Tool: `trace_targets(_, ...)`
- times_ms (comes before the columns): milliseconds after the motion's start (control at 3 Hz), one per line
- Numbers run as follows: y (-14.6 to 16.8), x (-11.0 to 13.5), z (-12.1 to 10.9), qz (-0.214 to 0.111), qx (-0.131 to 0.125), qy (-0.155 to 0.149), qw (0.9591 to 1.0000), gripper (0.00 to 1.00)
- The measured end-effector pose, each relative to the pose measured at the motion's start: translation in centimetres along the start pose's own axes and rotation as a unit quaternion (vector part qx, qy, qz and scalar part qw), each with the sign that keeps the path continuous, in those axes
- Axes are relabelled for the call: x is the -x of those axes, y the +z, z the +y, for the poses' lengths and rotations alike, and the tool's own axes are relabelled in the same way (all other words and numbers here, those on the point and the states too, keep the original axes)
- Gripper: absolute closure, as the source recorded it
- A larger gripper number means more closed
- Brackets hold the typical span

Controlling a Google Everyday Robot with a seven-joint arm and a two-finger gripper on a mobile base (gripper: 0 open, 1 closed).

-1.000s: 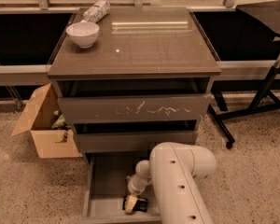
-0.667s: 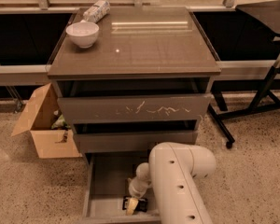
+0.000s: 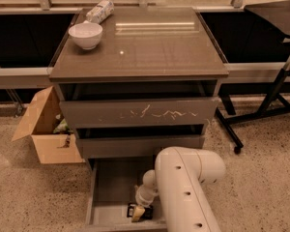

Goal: Pick rxbar chocolate from bottom drawer and place on counter

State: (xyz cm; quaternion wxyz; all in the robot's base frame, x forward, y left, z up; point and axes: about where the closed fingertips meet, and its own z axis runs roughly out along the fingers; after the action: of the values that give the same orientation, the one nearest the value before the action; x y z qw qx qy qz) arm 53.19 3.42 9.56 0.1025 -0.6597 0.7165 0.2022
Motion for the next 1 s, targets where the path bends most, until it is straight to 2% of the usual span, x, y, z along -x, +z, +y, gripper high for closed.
trace_targets(333, -0.6, 0.0, 0.1, 0.001, 0.0, -0.001, 1.0, 0.54)
trace_targets(1000, -1.7, 0.4, 0.3, -0.002, 0.0, -0.003, 1.0, 1.0)
